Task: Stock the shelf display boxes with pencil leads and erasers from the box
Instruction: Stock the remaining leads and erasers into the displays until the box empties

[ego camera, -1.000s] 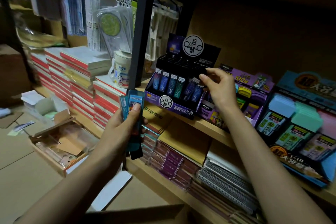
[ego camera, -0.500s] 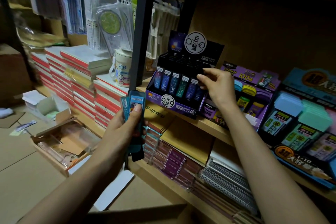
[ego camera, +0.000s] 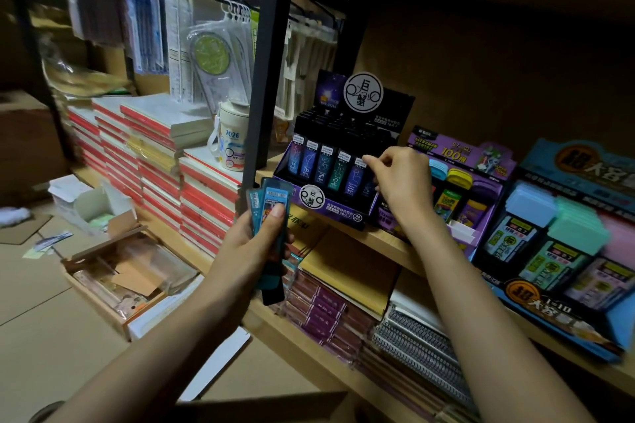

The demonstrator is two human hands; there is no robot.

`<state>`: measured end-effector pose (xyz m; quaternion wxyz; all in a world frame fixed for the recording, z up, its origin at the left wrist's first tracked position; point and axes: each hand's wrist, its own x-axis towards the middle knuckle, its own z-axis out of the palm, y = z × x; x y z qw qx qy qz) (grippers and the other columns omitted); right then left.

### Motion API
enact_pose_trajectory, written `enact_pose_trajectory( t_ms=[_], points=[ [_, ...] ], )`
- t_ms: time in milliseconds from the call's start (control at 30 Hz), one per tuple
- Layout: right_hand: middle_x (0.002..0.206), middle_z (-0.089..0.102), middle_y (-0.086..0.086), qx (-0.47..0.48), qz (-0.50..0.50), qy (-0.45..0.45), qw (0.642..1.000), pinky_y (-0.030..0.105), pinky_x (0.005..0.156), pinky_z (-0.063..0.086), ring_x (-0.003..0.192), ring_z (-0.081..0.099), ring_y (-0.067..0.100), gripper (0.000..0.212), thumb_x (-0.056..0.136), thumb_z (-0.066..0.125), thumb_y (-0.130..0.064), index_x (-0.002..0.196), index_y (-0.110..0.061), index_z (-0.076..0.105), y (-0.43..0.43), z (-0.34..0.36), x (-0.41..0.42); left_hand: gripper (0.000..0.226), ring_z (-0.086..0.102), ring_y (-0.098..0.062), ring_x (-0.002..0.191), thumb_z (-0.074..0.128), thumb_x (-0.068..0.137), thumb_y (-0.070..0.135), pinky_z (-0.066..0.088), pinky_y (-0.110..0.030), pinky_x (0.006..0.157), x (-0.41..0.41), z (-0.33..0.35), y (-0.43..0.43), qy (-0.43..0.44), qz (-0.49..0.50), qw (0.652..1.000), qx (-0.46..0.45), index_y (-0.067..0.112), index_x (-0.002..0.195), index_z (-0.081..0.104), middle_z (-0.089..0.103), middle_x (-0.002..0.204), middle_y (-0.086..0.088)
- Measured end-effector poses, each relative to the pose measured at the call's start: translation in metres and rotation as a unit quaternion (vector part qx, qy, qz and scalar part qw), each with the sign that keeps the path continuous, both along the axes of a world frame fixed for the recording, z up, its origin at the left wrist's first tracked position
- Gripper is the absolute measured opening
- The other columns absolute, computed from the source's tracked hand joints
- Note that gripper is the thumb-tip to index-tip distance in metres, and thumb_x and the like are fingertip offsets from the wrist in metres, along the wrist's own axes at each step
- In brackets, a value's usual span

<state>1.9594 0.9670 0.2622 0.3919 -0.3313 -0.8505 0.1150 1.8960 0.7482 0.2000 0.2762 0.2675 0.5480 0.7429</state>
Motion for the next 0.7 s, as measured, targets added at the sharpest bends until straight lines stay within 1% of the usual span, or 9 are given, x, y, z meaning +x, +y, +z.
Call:
enact_pose_trajectory(
  t_ms=[100,133,200,267,300,433,533,633,700],
  points=[
    [0.066,0.063,0.005,0.026,0.023,-0.013,0.999,0.028,0.058,0.048,0.062,0.062,0.018,0.033,0.093,0.054,-0.038,0.085,-0.009,0.067,-0.014,0.004,0.014,0.048,0.061,-0.034,0.092,0.051,0.08,0.051,0.053,-0.048,0.082,0.005,0.001,0.0,0.015,-0.007,1.0,-0.007,0.014,0.112,0.054,0.064,0.096,-0.014],
    [0.066,0.063,0.002,-0.007,0.058,-0.006,0.998,0.025,0.055,0.045,0.06,0.061,0.013,0.032,0.094,0.052,-0.038,0.087,-0.01,0.066,-0.022,0.003,0.017,0.048,0.061,-0.036,0.094,0.051,0.081,0.05,0.053,-0.048,0.081,0.006,0.001,0.0,0.021,-0.012,1.0,-0.008,0.016,0.114,0.053,0.063,0.1,-0.015],
    [0.072,0.065,0.002,-0.183,0.167,0.018,0.969,0.019,0.051,0.043,0.06,0.061,0.009,0.032,0.096,0.048,-0.038,0.089,-0.011,0.064,-0.044,-0.003,0.025,0.048,0.06,-0.04,0.099,0.051,0.083,0.049,0.053,-0.047,0.081,0.01,0.0,0.002,0.029,-0.035,0.999,-0.018,0.018,0.119,0.052,0.061,0.107,-0.019],
    [0.079,0.067,0.005,-0.37,0.259,0.048,0.891,0.018,0.049,0.047,0.066,0.062,0.01,0.031,0.094,0.05,-0.038,0.09,-0.011,0.065,-0.063,-0.008,0.033,0.044,0.062,-0.03,0.087,0.052,0.08,0.047,0.055,-0.037,0.072,0.013,0.0,0.003,0.04,-0.074,0.996,-0.032,0.019,0.115,0.053,0.061,0.101,-0.015],
    [0.083,0.066,0.006,-0.412,0.281,0.052,0.865,0.018,0.05,0.048,0.069,0.061,0.011,0.028,0.092,0.053,-0.036,0.091,-0.012,0.066,-0.069,-0.01,0.037,0.041,0.061,-0.02,0.077,0.054,0.079,0.046,0.053,-0.028,0.064,0.016,0.001,0.003,0.046,-0.101,0.993,-0.037,0.019,0.11,0.054,0.061,0.093,-0.009],
    [0.084,0.065,-0.001,-0.425,0.307,0.031,0.851,0.021,0.055,0.05,0.073,0.063,0.007,0.004,0.086,0.066,-0.015,0.09,-0.015,0.065,-0.077,-0.013,0.059,0.043,0.058,-0.003,0.062,0.058,0.075,0.045,0.048,-0.018,0.054,0.024,0.001,0.006,0.062,-0.19,0.977,-0.081,0.022,0.112,0.055,0.061,0.086,-0.001],
    [0.078,0.064,0.003,-0.407,0.284,0.02,0.868,0.018,0.052,0.051,0.064,0.063,0.003,0.008,0.084,0.066,-0.005,0.087,-0.012,0.062,-0.075,-0.016,0.074,0.048,0.061,0.0,0.063,0.058,0.075,0.047,0.047,-0.016,0.054,0.03,-0.004,0.008,0.071,-0.212,0.969,-0.108,0.026,0.118,0.053,0.064,0.09,0.001],
    [0.076,0.063,0.006,-0.404,0.23,0.082,0.881,0.016,0.048,0.049,0.054,0.061,0.001,0.008,0.086,0.063,-0.002,0.084,-0.009,0.06,-0.065,-0.012,0.088,0.039,0.059,0.002,0.059,0.057,0.077,0.049,0.046,-0.015,0.051,0.037,-0.003,0.013,0.049,-0.199,0.975,-0.091,0.027,0.108,0.058,0.067,0.073,0.012],
    [0.077,0.066,0.008,-0.439,0.198,0.155,0.863,0.015,0.049,0.05,0.056,0.064,0.007,0.007,0.087,0.062,-0.002,0.085,-0.008,0.058,-0.056,-0.007,0.099,0.042,0.055,-0.001,0.055,0.063,0.072,0.046,0.045,-0.016,0.05,0.04,-0.001,0.018,0.031,-0.159,0.985,-0.065,0.022,0.106,0.059,0.063,0.068,0.008]
  ],
)
